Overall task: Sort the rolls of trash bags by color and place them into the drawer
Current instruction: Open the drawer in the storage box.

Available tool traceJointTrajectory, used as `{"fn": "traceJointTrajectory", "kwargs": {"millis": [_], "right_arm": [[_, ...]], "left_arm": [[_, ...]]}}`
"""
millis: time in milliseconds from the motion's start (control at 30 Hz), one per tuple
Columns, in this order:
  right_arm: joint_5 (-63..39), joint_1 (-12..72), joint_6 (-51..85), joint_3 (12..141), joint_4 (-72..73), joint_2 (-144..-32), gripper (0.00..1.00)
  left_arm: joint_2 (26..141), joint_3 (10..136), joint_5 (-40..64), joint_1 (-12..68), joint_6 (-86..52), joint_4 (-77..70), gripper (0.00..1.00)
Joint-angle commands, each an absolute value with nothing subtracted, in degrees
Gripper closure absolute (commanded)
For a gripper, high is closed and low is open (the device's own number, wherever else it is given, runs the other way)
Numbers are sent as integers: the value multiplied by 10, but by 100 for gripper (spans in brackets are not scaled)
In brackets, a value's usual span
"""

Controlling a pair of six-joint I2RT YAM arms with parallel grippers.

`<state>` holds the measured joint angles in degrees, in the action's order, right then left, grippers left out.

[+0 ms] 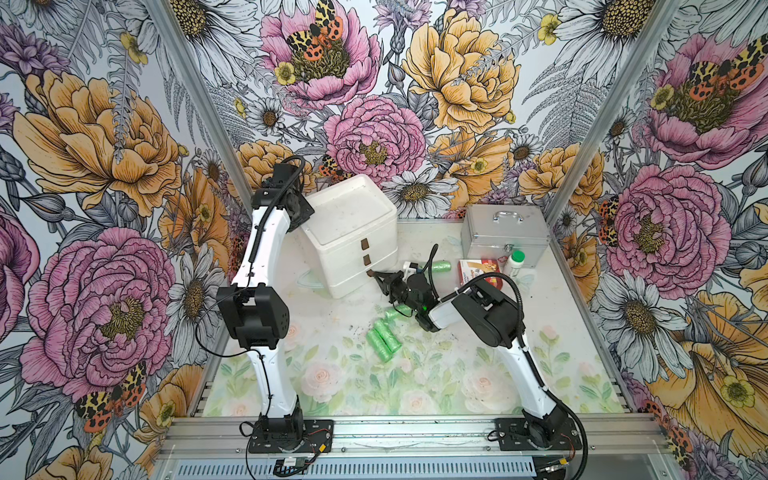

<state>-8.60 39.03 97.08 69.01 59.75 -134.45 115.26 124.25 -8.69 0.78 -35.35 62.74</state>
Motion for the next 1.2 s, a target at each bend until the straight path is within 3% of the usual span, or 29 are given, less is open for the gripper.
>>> {"fn": "traceJointTrajectory", "kwargs": {"millis": [0,733,1167], "right_arm": [[-55,380,974,667,632,-1305,100],[-59,396,980,453,698,-1194,100],[-67,400,982,400,698,-1143,100]], "left_arm": [[1215,1207,115,25,-440,660,100],[1210,1201,111,27,-443,661,100],[1207,1196,109,27,-443,661,100]]}}
